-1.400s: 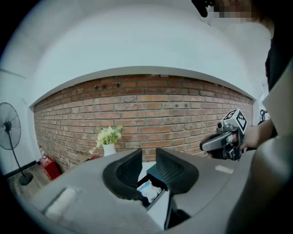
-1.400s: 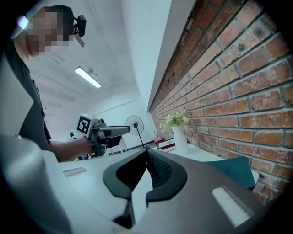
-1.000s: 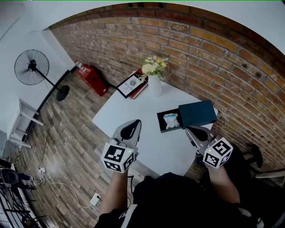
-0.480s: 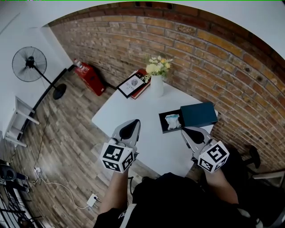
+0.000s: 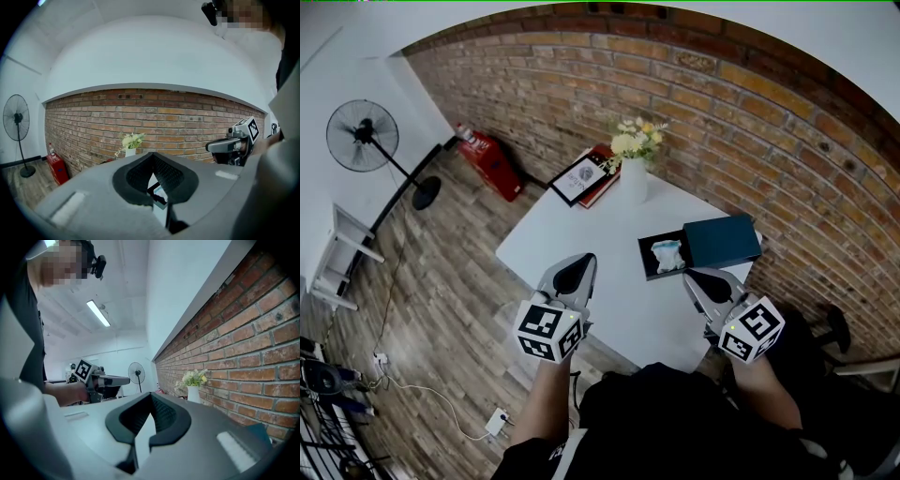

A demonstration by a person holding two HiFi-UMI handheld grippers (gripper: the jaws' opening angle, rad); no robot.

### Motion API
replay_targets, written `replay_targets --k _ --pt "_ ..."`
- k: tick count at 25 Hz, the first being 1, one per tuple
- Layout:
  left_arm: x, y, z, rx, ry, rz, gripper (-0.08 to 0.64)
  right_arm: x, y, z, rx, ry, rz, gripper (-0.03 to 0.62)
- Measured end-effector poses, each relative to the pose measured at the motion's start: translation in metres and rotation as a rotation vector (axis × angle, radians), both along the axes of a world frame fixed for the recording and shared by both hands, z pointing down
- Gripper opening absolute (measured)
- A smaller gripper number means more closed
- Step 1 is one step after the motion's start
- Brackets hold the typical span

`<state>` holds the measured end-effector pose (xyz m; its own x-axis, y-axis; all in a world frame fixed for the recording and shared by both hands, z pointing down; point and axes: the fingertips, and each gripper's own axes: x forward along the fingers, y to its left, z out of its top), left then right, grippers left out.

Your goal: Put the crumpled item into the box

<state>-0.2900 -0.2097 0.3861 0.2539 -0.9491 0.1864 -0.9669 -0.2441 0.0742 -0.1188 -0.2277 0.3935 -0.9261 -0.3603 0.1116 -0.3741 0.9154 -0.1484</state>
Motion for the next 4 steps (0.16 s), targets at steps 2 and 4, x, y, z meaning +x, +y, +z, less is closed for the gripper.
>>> replay_targets --k 2,4 --pt "-0.0022 0.0008 0.002 -0.008 -0.001 -0.006 0.008 0.0003 0.0 0.0 -0.002 -0.002 0.006 -0.002" --pt "-0.004 0.0016 0.0032 -0.013 -0.001 -0.011 0.008 0.0011 -0.0002 -0.0005 -0.002 -0.004 0.014 -0.002"
